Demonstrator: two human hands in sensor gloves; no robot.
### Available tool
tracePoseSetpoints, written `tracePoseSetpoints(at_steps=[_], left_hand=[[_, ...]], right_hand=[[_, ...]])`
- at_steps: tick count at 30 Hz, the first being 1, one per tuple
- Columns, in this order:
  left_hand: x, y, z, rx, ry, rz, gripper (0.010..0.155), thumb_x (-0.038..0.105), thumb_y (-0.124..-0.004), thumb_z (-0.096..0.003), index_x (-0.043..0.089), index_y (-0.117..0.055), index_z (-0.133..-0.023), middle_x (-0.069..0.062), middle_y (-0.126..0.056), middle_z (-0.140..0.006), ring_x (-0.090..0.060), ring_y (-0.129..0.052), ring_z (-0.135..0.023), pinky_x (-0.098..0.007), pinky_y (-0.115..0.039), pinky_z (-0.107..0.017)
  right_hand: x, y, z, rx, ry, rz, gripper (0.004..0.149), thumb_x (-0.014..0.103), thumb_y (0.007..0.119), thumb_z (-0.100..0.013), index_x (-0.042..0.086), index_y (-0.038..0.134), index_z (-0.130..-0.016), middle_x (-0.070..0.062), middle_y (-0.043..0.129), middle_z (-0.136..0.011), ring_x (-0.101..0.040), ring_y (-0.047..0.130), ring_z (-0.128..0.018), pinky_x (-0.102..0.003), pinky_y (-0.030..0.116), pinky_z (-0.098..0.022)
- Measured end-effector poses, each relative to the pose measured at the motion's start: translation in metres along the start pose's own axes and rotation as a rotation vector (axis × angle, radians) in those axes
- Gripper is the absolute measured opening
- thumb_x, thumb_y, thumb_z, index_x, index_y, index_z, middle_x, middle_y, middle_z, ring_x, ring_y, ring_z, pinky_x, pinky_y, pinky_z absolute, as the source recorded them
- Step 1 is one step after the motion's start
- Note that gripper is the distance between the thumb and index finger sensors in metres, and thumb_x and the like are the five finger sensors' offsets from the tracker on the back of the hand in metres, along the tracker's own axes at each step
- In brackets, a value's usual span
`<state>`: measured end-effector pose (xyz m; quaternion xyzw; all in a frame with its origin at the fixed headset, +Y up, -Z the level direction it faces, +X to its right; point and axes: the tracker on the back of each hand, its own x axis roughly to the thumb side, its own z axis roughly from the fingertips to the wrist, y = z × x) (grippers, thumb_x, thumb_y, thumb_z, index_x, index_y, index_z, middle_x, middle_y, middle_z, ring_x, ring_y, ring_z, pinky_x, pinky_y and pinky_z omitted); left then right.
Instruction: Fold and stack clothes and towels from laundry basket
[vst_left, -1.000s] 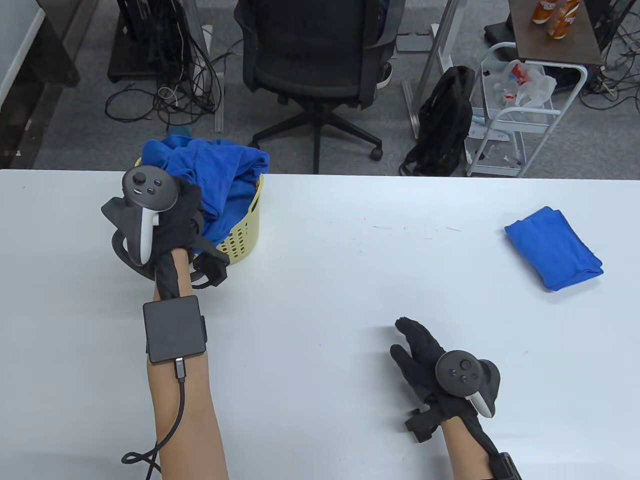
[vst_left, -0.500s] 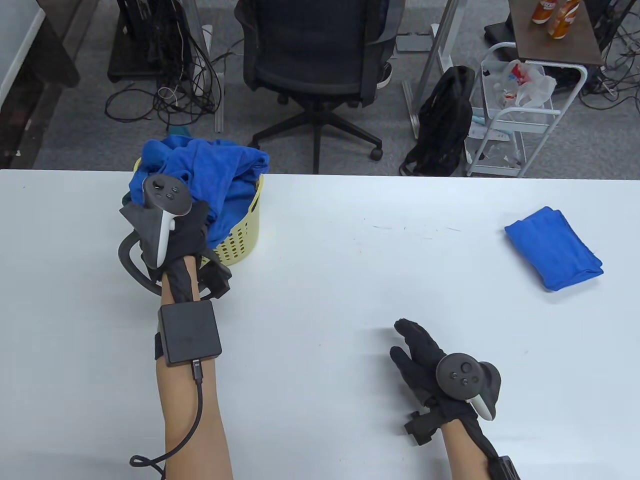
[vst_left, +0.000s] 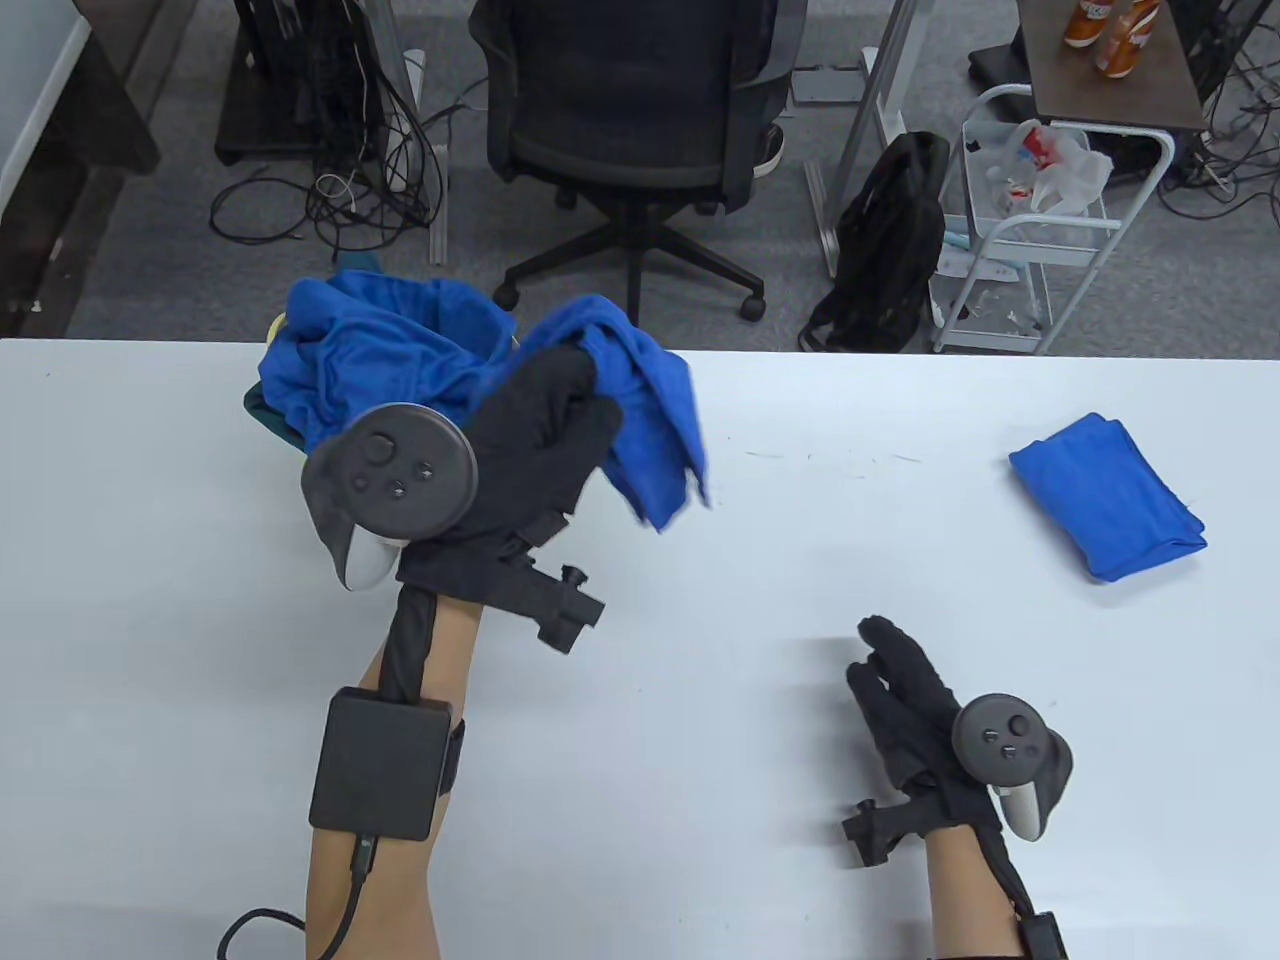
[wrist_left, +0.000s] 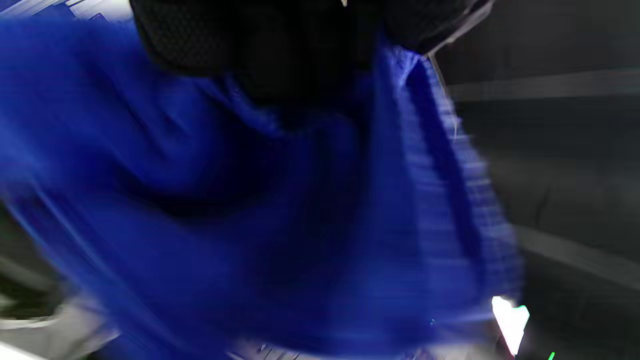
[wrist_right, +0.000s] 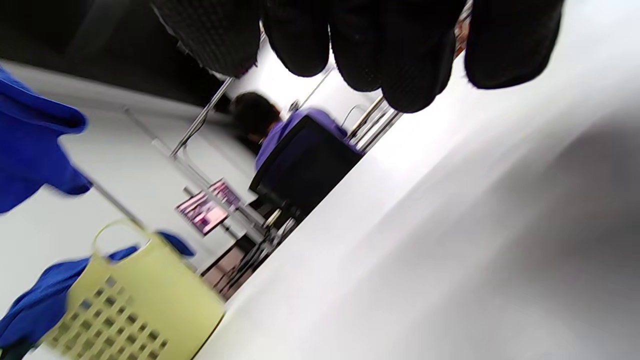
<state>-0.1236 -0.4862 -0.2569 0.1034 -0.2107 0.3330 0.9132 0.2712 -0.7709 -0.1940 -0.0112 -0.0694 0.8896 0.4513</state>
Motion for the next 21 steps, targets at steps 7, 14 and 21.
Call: tracePoseSetpoints(at_steps=[7,14,21], left_hand=[[-0.036,-0.06,0.041,-0.187,0.136,-0.059,0.045,0.048,-0.074,-0.0606,0.025,-0.073,-0.099,-0.012,-0.079,-0.11,-0.034,-0.087,-0.093,-0.056,-0.075,-0.068],[-0.036,-0.083,0.067,-0.265,0.151,-0.035,0.044,0.051,-0.071,-0.0616,0.022,-0.076,-0.095,-0.014,-0.086,-0.102,-0.034,-0.093,-0.084,-0.056,-0.079,-0.064],[-0.032,-0.092,0.082,-0.281,0.196,0.017,0.045,0.05,-0.07,-0.062,0.019,-0.075,-0.095,-0.007,-0.102,-0.083,-0.022,-0.107,-0.063,-0.044,-0.09,-0.051]], right_hand=[[-0.003,-0.023,0.003,-0.102,0.054,-0.175,0.059,0.034,0.067,-0.065,0.003,0.054,-0.113,-0.032,0.056,-0.112,-0.055,0.068,-0.092,-0.071,0.063,-0.062],[0.124,0.032,0.017,0.232,-0.349,-0.077,0.064,0.047,0.069,-0.065,0.003,0.059,-0.11,-0.03,0.059,-0.112,-0.051,0.071,-0.091,-0.066,0.067,-0.062],[0.179,0.097,0.044,0.437,-0.312,-0.127,0.073,0.053,0.058,-0.067,-0.007,0.063,-0.108,-0.037,0.062,-0.108,-0.054,0.078,-0.084,-0.065,0.073,-0.058]])
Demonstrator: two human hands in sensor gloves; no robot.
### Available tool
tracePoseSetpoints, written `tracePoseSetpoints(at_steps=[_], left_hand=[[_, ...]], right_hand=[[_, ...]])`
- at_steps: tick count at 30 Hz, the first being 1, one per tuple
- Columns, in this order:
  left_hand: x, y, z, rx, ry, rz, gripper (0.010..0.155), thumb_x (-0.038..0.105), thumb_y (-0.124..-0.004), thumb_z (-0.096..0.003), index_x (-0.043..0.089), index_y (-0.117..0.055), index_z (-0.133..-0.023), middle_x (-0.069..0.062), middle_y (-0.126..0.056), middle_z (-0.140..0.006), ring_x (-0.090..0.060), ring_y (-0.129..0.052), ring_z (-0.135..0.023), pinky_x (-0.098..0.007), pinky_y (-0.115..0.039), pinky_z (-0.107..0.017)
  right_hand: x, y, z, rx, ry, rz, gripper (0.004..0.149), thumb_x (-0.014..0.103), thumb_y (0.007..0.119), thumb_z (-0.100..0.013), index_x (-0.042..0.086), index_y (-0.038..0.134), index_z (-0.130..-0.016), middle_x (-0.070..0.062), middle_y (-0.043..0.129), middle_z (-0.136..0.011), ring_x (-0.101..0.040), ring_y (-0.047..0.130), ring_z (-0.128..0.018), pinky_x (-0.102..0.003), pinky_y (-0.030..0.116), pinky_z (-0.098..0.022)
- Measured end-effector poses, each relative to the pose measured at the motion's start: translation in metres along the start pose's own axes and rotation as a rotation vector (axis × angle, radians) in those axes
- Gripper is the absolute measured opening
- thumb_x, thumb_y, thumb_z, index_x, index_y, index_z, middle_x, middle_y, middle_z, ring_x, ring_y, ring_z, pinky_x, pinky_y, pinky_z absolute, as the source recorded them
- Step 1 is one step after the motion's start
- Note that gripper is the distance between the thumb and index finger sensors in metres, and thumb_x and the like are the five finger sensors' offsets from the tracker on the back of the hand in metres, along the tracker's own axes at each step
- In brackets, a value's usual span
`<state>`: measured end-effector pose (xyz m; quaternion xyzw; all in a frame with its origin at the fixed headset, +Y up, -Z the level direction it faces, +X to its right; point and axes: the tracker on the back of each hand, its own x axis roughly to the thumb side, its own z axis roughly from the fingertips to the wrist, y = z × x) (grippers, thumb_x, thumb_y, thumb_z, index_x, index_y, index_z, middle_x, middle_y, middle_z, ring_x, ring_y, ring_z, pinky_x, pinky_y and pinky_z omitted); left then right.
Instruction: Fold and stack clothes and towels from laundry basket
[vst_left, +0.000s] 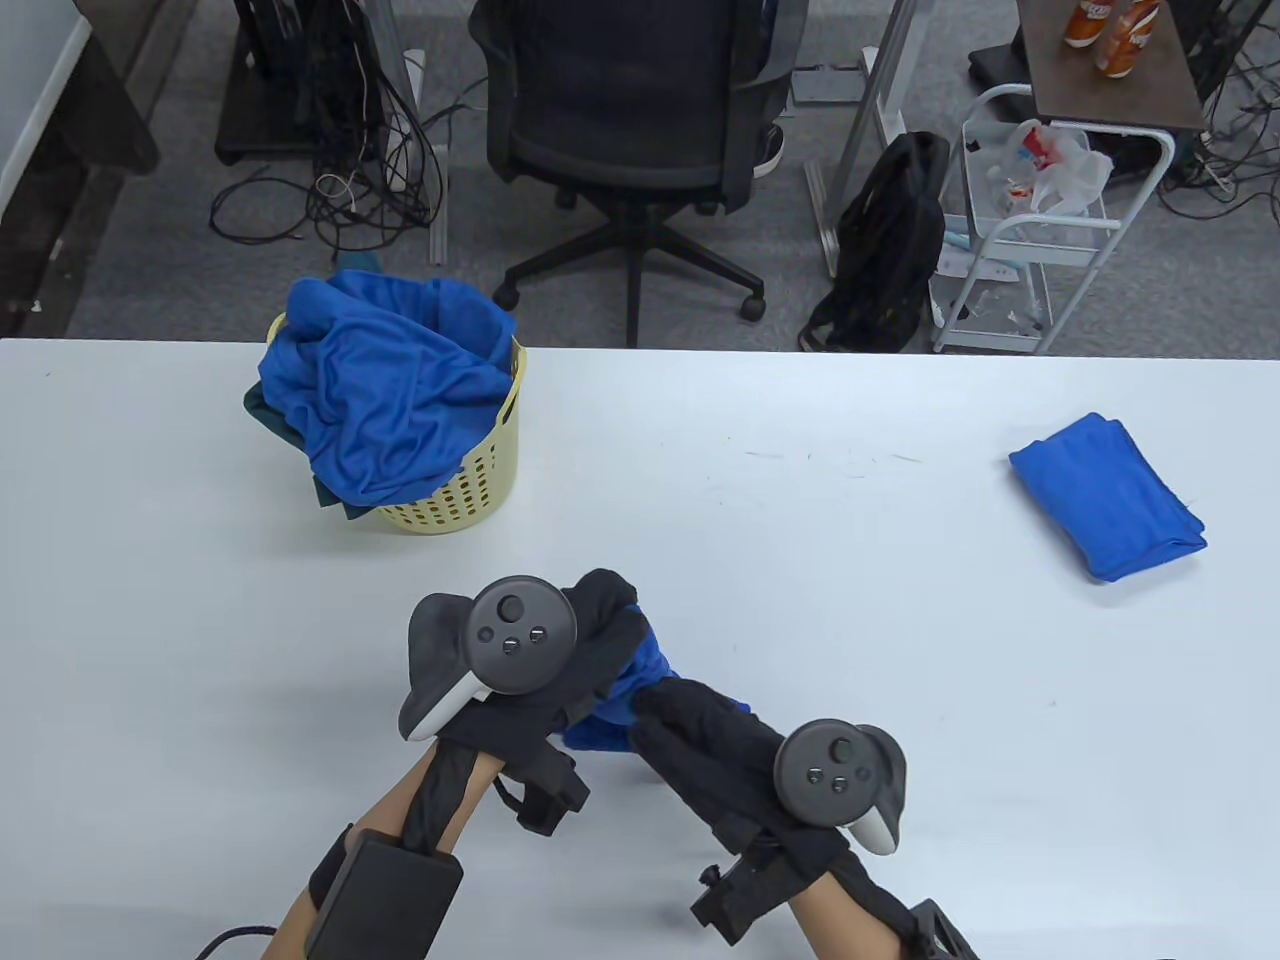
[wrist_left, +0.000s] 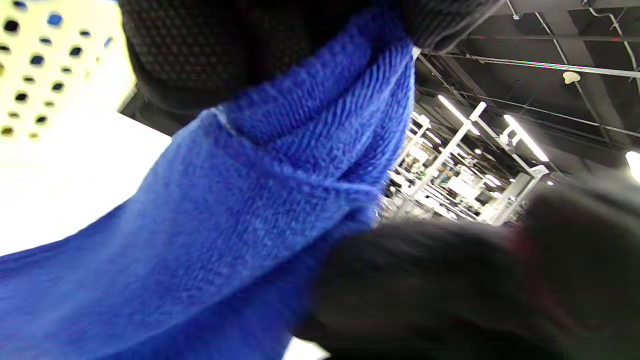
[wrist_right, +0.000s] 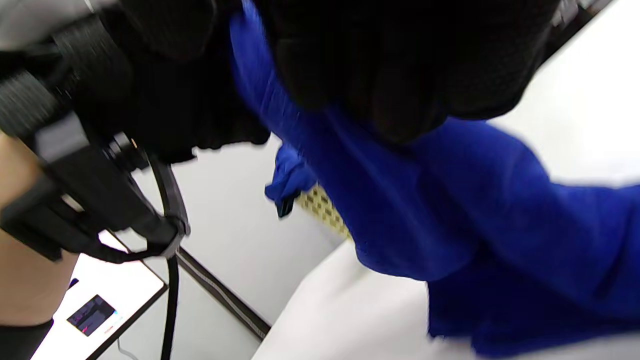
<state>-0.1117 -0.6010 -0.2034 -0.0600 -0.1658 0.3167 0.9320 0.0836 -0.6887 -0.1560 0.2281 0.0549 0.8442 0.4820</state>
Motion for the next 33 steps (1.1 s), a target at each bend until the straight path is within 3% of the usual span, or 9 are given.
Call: tracePoseSetpoints(at_steps=[3,7,11,16,20,24,26,30,33], left_hand=[[-0.005,-0.009,0.008,-0.025,-0.049,0.098,0.045,0.048,-0.069,-0.0622,0.017,-0.074,-0.096,-0.01,-0.1,-0.086,-0.025,-0.106,-0.066,-0.045,-0.09,-0.053],[-0.018,-0.014,0.014,-0.012,-0.093,0.228,0.046,0.047,-0.069,-0.0621,0.017,-0.073,-0.096,-0.009,-0.099,-0.088,-0.024,-0.105,-0.069,-0.045,-0.089,-0.055],[-0.043,-0.012,0.027,0.074,-0.061,0.317,0.045,0.046,-0.066,-0.0633,0.018,-0.068,-0.098,-0.01,-0.091,-0.098,-0.031,-0.098,-0.081,-0.053,-0.082,-0.063],[-0.091,-0.003,0.049,0.287,0.049,0.424,0.045,0.045,-0.064,-0.0642,0.015,-0.066,-0.098,-0.008,-0.094,-0.09,-0.028,-0.1,-0.074,-0.054,-0.081,-0.061],[-0.124,-0.003,0.059,0.362,0.165,0.296,0.045,0.046,-0.064,-0.0641,0.017,-0.065,-0.098,0.0,-0.094,-0.076,-0.019,-0.098,-0.061,-0.051,-0.083,-0.057],[-0.137,0.004,0.063,0.392,0.276,0.13,0.046,0.045,-0.068,-0.063,0.016,-0.066,-0.099,0.006,-0.095,-0.064,-0.01,-0.099,-0.044,-0.042,-0.089,-0.047],[-0.141,0.011,0.066,0.398,0.305,0.129,0.051,0.039,-0.07,-0.0644,0.027,-0.054,-0.111,0.007,-0.096,-0.063,-0.008,-0.099,-0.037,-0.039,-0.091,-0.042],[-0.154,0.012,0.066,0.247,0.372,0.186,0.041,0.034,-0.069,-0.0652,0.036,-0.066,-0.106,0.001,-0.096,-0.071,-0.005,-0.097,-0.033,-0.036,-0.091,-0.036],[-0.171,-0.001,0.063,0.106,0.453,0.102,0.042,0.035,-0.071,-0.0634,0.033,-0.069,-0.105,-0.002,-0.096,-0.078,-0.003,-0.097,-0.033,-0.034,-0.091,-0.036]], right_hand=[[-0.011,0.003,-0.004,0.011,0.033,-0.087,0.078,0.054,0.058,-0.068,-0.01,0.051,-0.112,-0.042,0.047,-0.111,-0.062,0.066,-0.09,-0.07,0.066,-0.06],[-0.031,-0.01,-0.002,-0.186,0.11,-0.285,0.039,0.029,0.07,-0.065,0.005,0.075,-0.094,-0.032,0.062,-0.107,-0.054,0.073,-0.087,-0.067,0.069,-0.06],[-0.046,-0.036,0.004,-0.23,0.095,-0.396,0.039,0.019,0.066,-0.062,-0.004,0.069,-0.094,-0.037,0.062,-0.104,-0.053,0.078,-0.084,-0.066,0.072,-0.059],[-0.048,-0.088,0.022,-0.369,0.095,-0.04,0.039,0.018,0.058,-0.063,0.005,0.061,-0.099,-0.027,0.083,-0.088,-0.012,0.096,-0.039,-0.032,0.089,-0.03],[-0.054,-0.112,0.033,-0.462,0.155,0.134,0.038,0.02,0.06,-0.063,0.009,0.063,-0.1,-0.017,0.091,-0.072,-0.005,0.092,-0.029,-0.025,0.088,-0.023],[-0.064,-0.124,0.036,-0.434,0.181,-0.066,0.044,0.014,0.062,-0.064,0.024,0.058,-0.107,-0.017,0.091,-0.074,-0.007,0.093,-0.033,-0.028,0.089,-0.026],[-0.07,-0.13,0.037,-0.413,0.181,-0.218,0.035,0.012,0.062,-0.062,0.019,0.076,-0.094,-0.019,0.088,-0.079,-0.012,0.095,-0.039,-0.032,0.09,-0.03],[-0.083,-0.131,0.036,-0.303,0.214,-0.399,0.037,0.006,0.065,-0.061,0.004,0.076,-0.096,-0.029,0.076,-0.094,-0.024,0.097,-0.055,-0.036,0.092,-0.038],[-0.095,-0.121,0.03,-0.219,0.334,-0.238,0.042,0.006,0.069,-0.061,-0.004,0.071,-0.101,-0.038,0.062,-0.104,-0.033,0.093,-0.067,-0.041,0.09,-0.045]])
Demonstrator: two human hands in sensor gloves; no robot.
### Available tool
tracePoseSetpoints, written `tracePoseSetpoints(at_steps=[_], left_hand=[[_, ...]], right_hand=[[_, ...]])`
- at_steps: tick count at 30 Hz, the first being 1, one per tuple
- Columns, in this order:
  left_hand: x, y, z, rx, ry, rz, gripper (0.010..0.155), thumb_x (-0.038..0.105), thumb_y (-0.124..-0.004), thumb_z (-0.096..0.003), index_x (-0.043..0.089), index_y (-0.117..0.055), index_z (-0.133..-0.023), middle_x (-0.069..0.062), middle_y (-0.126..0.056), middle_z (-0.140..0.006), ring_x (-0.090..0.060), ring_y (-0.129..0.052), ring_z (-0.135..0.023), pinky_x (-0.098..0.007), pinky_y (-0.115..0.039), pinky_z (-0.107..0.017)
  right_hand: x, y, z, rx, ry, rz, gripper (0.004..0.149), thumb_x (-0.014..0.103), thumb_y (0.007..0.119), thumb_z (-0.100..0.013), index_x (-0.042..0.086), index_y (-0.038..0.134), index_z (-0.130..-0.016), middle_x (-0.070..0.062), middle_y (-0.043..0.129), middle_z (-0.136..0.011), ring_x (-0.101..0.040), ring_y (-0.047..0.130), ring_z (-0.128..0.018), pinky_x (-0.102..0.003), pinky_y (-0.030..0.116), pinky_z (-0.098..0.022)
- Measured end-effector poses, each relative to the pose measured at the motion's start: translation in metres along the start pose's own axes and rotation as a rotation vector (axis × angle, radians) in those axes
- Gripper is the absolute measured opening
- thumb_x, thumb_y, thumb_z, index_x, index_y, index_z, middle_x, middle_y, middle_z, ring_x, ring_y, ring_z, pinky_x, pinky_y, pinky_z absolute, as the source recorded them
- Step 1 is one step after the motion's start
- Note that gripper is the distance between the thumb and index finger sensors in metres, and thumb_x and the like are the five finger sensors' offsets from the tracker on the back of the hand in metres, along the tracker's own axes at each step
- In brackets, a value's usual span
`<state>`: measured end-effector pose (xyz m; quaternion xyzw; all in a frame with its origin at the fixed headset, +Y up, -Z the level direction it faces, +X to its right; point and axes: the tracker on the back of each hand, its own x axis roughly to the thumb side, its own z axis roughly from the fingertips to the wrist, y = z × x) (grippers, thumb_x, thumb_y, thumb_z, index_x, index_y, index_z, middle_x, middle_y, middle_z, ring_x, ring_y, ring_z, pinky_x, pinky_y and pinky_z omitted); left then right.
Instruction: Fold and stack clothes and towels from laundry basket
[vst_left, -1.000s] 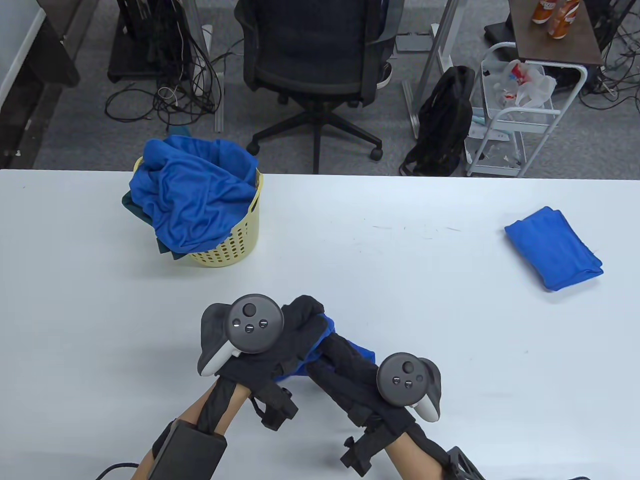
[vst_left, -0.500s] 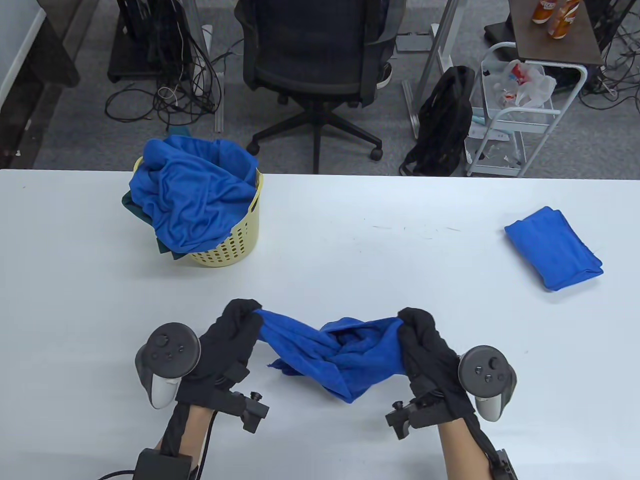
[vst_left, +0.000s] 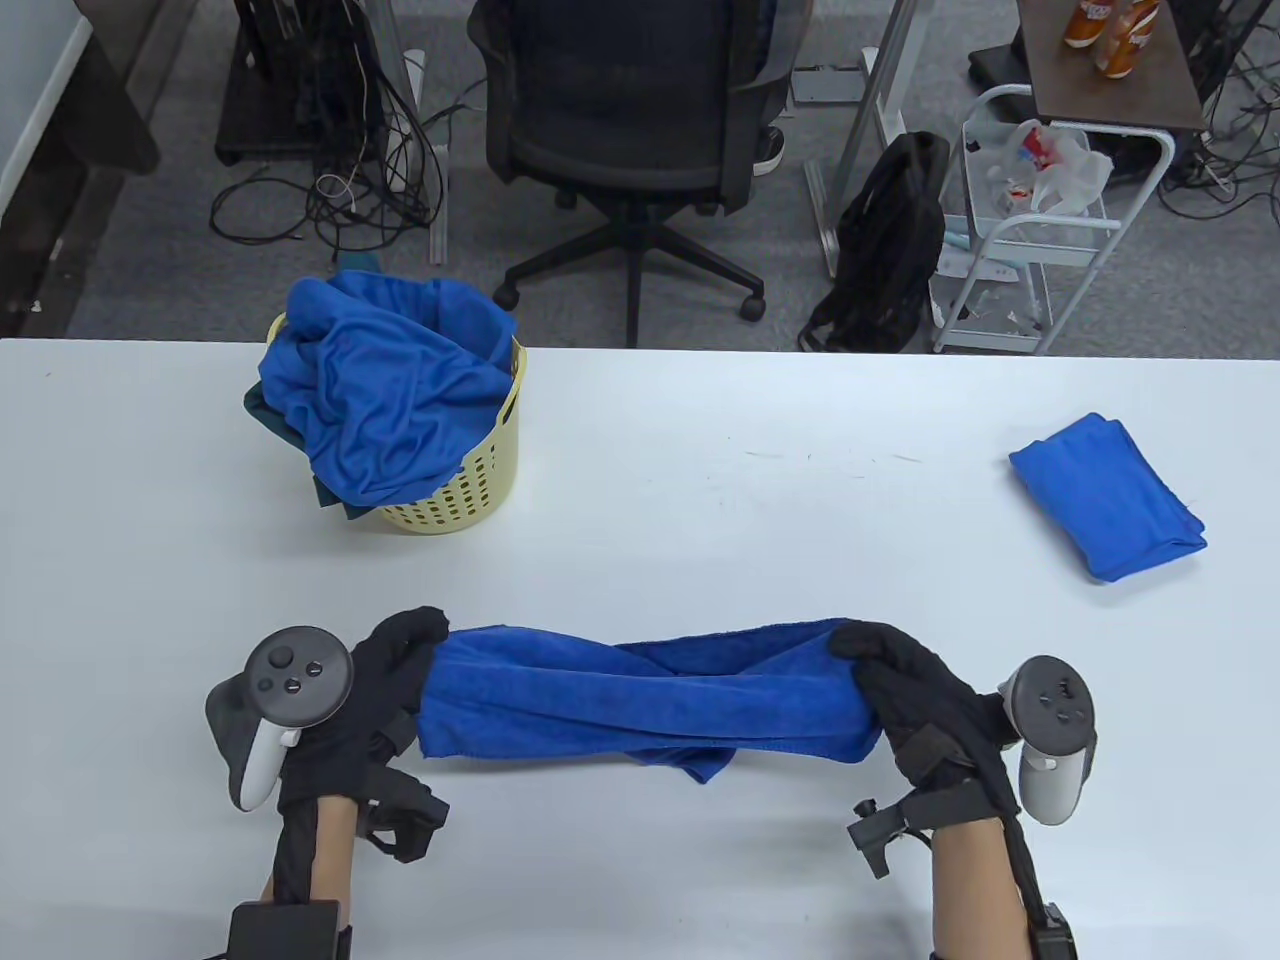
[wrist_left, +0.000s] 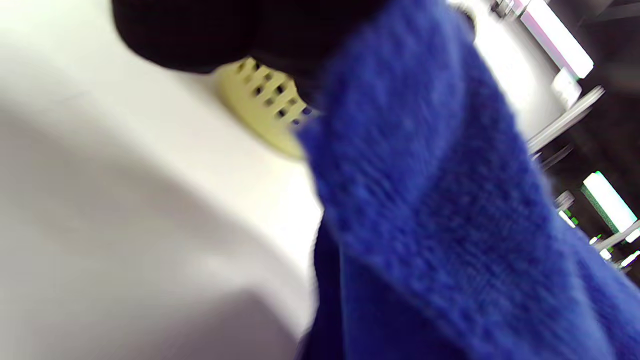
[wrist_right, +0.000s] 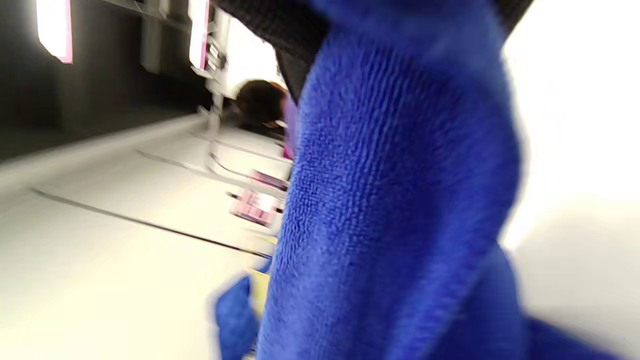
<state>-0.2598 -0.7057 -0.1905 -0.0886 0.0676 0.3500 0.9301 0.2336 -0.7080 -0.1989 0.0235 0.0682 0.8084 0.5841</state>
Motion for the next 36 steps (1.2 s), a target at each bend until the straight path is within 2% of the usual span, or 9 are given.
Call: tracePoseSetpoints(at_steps=[3,6,8,12,16,21,25,30,36], left_hand=[[-0.014,-0.018,-0.01,-0.023,0.032,-0.043,0.048,0.035,-0.074,-0.0613,0.028,-0.068,-0.108,-0.009,-0.09,-0.094,-0.006,-0.1,-0.043,-0.036,-0.091,-0.043],[-0.022,-0.029,-0.016,-0.012,0.064,-0.094,0.046,0.033,-0.075,-0.0605,0.027,-0.07,-0.106,-0.007,-0.09,-0.093,-0.007,-0.101,-0.048,-0.037,-0.091,-0.047],[-0.022,-0.032,-0.018,-0.008,0.068,-0.141,0.045,0.032,-0.075,-0.0604,0.027,-0.071,-0.105,-0.006,-0.09,-0.091,-0.007,-0.101,-0.049,-0.038,-0.091,-0.047],[-0.018,-0.036,-0.017,-0.004,0.062,-0.187,0.048,0.035,-0.076,-0.0598,0.028,-0.068,-0.107,-0.01,-0.083,-0.102,-0.018,-0.099,-0.067,-0.046,-0.085,-0.058],[-0.009,-0.042,-0.016,-0.167,0.013,-0.383,0.042,0.033,-0.084,-0.0561,0.033,-0.076,-0.097,-0.012,-0.074,-0.11,-0.026,-0.09,-0.086,-0.054,-0.078,-0.066],[-0.005,-0.073,-0.018,-0.421,-0.06,-0.707,0.061,0.039,-0.092,-0.0481,0.04,-0.068,-0.105,-0.014,-0.059,-0.123,-0.036,-0.07,-0.108,-0.062,-0.069,-0.073],[0.001,-0.086,-0.017,-0.341,-0.093,-0.88,0.072,0.046,-0.095,-0.0418,0.042,-0.062,-0.106,-0.011,-0.058,-0.122,-0.035,-0.068,-0.109,-0.063,-0.068,-0.074],[-0.001,-0.092,-0.017,-0.209,-0.128,-0.885,0.054,0.043,-0.09,-0.0452,0.039,-0.071,-0.095,-0.006,-0.066,-0.116,-0.031,-0.074,-0.104,-0.06,-0.069,-0.074],[-0.009,-0.082,-0.02,-0.232,-0.144,-0.826,0.047,0.044,-0.076,-0.0498,0.039,-0.066,-0.095,-0.001,-0.062,-0.119,-0.03,-0.07,-0.108,-0.057,-0.069,-0.075]], right_hand=[[-0.014,0.014,-0.008,-0.006,0.032,0.249,0.049,0.006,0.072,-0.06,-0.001,0.063,-0.108,-0.047,0.036,-0.111,-0.054,0.071,-0.088,-0.061,0.073,-0.063],[-0.018,0.021,-0.011,0.044,0.044,0.527,0.045,0.004,0.074,-0.058,0.011,0.073,-0.102,-0.043,0.034,-0.115,-0.068,0.051,-0.094,-0.076,0.055,-0.065],[-0.02,0.028,-0.013,0.138,0.039,0.737,0.041,0.005,0.077,-0.057,0.017,0.079,-0.097,-0.036,0.039,-0.118,-0.068,0.044,-0.098,-0.08,0.051,-0.064],[-0.029,0.047,-0.018,0.34,0.161,1.034,0.059,0.021,0.087,-0.055,0.02,0.066,-0.11,-0.03,0.029,-0.123,-0.066,0.031,-0.102,-0.083,0.042,-0.067],[-0.035,0.064,-0.021,0.286,0.103,1.288,0.059,0.028,0.09,-0.051,0.022,0.066,-0.104,-0.021,0.04,-0.123,-0.058,0.042,-0.106,-0.079,0.048,-0.069],[-0.038,0.062,-0.022,0.216,0.065,1.192,0.037,0.024,0.081,-0.056,0.015,0.078,-0.092,-0.019,0.054,-0.118,-0.053,0.055,-0.103,-0.076,0.054,-0.068],[-0.041,0.039,-0.017,0.19,0.073,0.944,0.038,0.023,0.073,-0.059,0.011,0.073,-0.096,-0.023,0.056,-0.116,-0.054,0.057,-0.102,-0.074,0.056,-0.068],[-0.042,0.009,-0.014,0.114,0.029,0.515,0.04,0.022,0.069,-0.061,0.006,0.069,-0.098,-0.028,0.061,-0.111,-0.054,0.066,-0.096,-0.072,0.06,-0.066],[-0.039,0.0,-0.012,0.107,0.013,0.455,0.042,0.025,0.067,-0.061,0.005,0.068,-0.098,-0.025,0.068,-0.105,-0.047,0.076,-0.089,-0.064,0.068,-0.063]])
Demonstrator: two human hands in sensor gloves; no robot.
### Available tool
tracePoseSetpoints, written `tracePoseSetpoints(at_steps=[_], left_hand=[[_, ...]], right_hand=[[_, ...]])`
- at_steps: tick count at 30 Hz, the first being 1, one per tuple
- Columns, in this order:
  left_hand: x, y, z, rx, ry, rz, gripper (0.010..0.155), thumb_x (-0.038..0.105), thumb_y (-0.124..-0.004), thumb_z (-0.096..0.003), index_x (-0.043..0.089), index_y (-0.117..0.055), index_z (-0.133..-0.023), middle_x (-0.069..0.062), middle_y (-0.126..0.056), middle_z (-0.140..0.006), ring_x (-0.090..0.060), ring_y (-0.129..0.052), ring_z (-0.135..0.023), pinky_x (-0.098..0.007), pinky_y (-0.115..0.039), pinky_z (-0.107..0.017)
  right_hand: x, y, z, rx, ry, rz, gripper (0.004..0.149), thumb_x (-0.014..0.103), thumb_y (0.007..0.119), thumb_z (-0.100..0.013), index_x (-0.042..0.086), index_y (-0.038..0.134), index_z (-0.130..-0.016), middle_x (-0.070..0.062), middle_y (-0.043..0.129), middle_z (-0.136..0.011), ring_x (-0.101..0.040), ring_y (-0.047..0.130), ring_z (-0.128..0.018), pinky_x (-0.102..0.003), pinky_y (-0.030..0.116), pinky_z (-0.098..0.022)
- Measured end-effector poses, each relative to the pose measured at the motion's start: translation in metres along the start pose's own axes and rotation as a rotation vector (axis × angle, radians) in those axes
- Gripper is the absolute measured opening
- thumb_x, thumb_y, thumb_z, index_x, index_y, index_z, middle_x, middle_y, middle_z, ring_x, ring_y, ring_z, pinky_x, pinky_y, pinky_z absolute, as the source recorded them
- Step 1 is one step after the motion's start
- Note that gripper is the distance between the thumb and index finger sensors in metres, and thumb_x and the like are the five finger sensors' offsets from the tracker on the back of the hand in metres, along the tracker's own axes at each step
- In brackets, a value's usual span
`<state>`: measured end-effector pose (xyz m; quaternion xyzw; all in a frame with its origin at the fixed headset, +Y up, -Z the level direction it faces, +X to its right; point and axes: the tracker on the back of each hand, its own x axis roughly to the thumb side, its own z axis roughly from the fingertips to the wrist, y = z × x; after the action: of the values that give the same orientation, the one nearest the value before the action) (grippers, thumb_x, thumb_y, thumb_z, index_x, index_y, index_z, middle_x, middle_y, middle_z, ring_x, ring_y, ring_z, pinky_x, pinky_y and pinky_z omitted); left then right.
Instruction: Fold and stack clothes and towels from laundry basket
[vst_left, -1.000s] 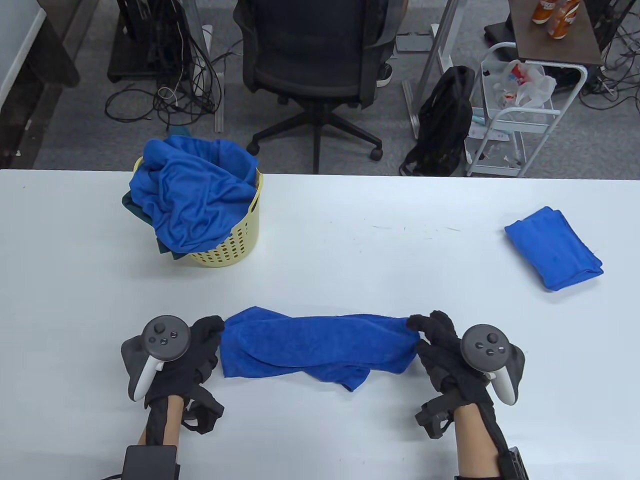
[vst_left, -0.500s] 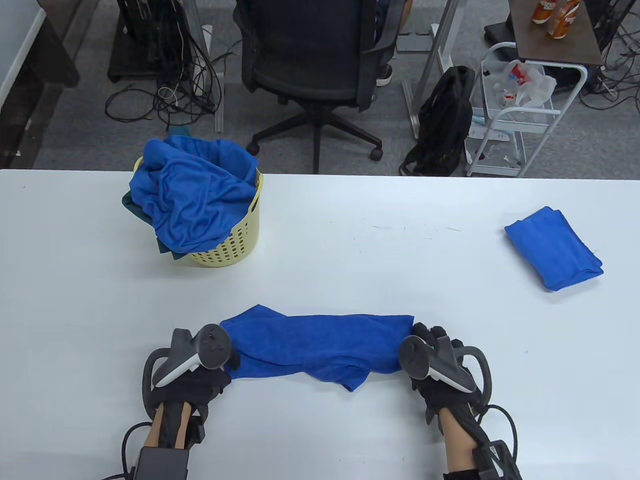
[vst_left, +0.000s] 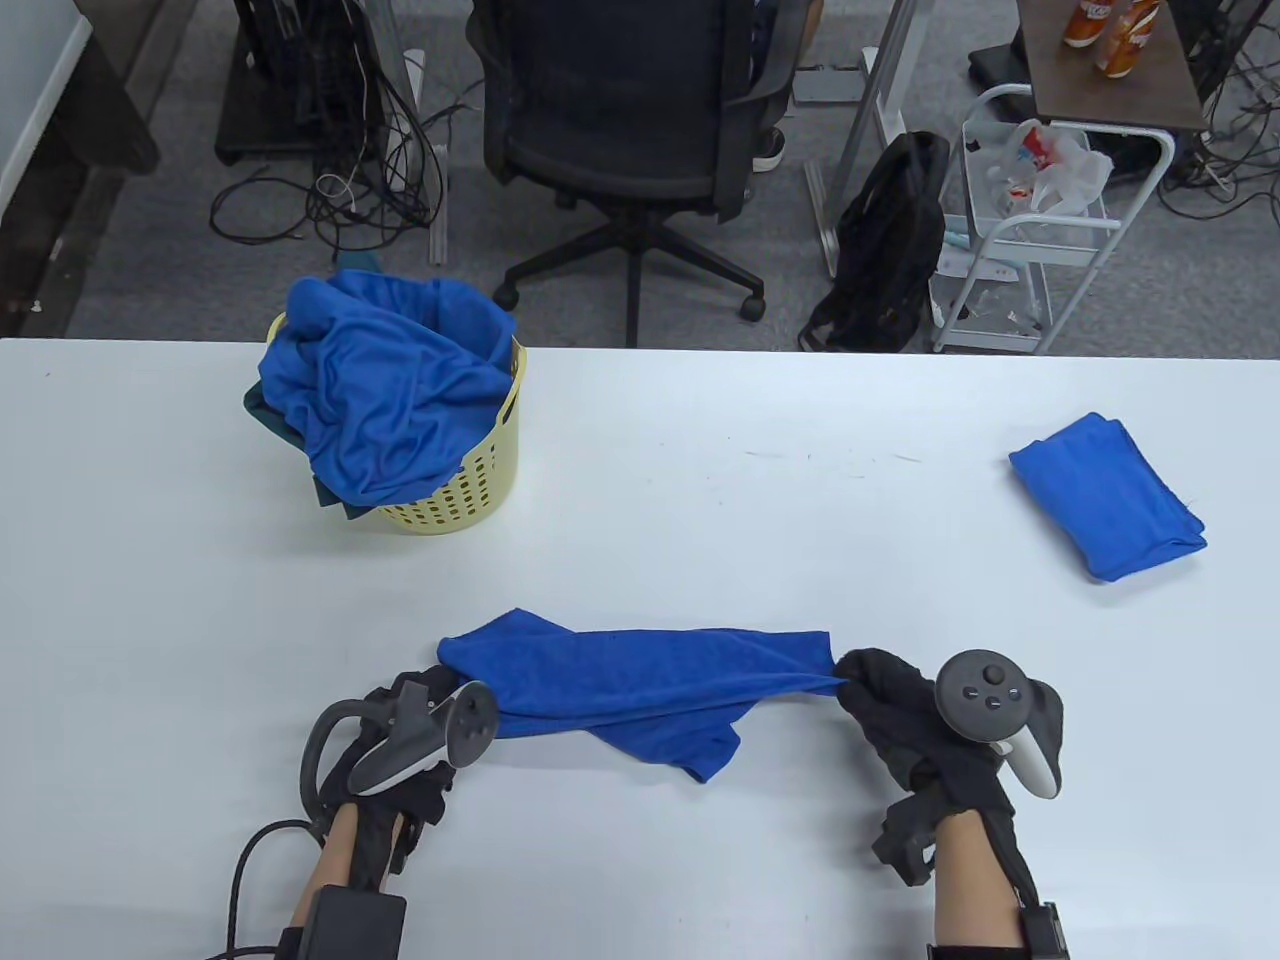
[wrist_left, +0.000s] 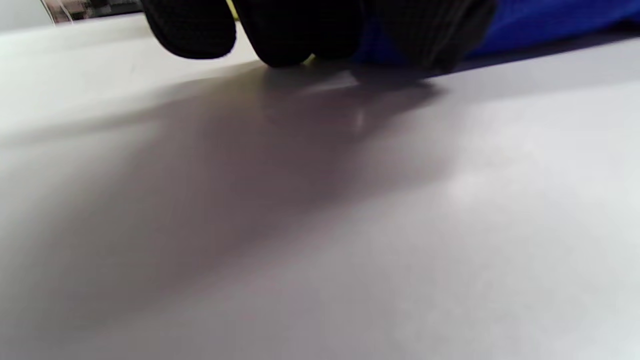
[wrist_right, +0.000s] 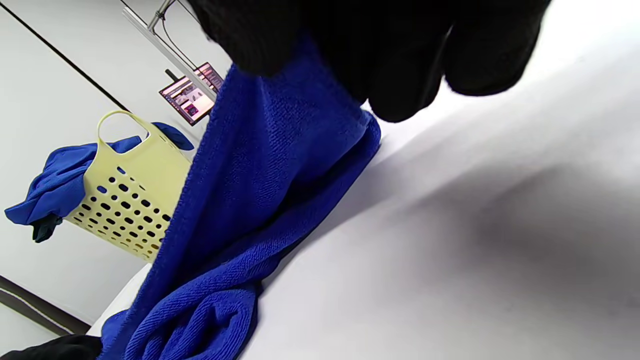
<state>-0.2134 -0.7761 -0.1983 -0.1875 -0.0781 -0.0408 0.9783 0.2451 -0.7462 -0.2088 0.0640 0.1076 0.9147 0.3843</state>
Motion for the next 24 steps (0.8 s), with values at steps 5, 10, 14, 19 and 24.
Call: tracePoseSetpoints(at_steps=[5,10,14,19,24], left_hand=[[-0.039,0.015,0.011,0.136,-0.042,0.414,0.045,0.037,-0.078,-0.0505,0.035,-0.067,-0.094,0.003,-0.086,-0.103,-0.02,-0.093,-0.091,-0.048,-0.08,-0.068],[-0.06,0.023,0.021,0.251,-0.033,0.591,0.042,0.034,-0.077,-0.0544,0.037,-0.065,-0.095,0.006,-0.091,-0.091,-0.015,-0.096,-0.075,-0.046,-0.082,-0.064],[-0.067,0.027,0.026,0.308,0.01,0.635,0.053,0.037,-0.078,-0.0542,0.033,-0.066,-0.106,0.005,-0.094,-0.089,-0.014,-0.098,-0.07,-0.041,-0.085,-0.057],[-0.077,0.028,0.031,0.335,0.051,0.68,0.048,0.044,-0.082,-0.0495,0.036,-0.079,-0.096,0.007,-0.098,-0.087,-0.009,-0.102,-0.059,-0.033,-0.089,-0.046],[-0.079,0.032,0.036,0.43,0.054,0.632,0.047,0.037,-0.084,-0.049,0.034,-0.079,-0.096,0.007,-0.098,-0.086,-0.004,-0.103,-0.059,-0.029,-0.091,-0.046]], right_hand=[[0.002,-0.001,0.0,-0.056,-0.031,0.006,0.041,0.03,0.069,-0.06,0.007,0.073,-0.093,-0.02,0.074,-0.102,-0.043,0.08,-0.085,-0.061,0.071,-0.061],[0.008,0.0,-0.001,-0.086,-0.058,0.037,0.039,0.033,0.071,-0.059,0.012,0.077,-0.09,-0.017,0.078,-0.099,-0.041,0.083,-0.083,-0.058,0.074,-0.059],[0.013,-0.001,0.0,-0.137,-0.078,0.06,0.04,0.035,0.073,-0.057,0.01,0.079,-0.088,-0.015,0.084,-0.091,-0.034,0.089,-0.073,-0.052,0.078,-0.054],[0.018,-0.004,0.002,-0.145,-0.082,0.086,0.039,0.027,0.076,-0.056,0.007,0.077,-0.09,-0.019,0.08,-0.094,-0.031,0.091,-0.066,-0.044,0.083,-0.047],[0.022,-0.011,0.006,-0.206,-0.117,0.086,0.04,0.021,0.078,-0.054,0.009,0.076,-0.091,-0.018,0.081,-0.095,-0.028,0.092,-0.067,-0.044,0.083,-0.048]])
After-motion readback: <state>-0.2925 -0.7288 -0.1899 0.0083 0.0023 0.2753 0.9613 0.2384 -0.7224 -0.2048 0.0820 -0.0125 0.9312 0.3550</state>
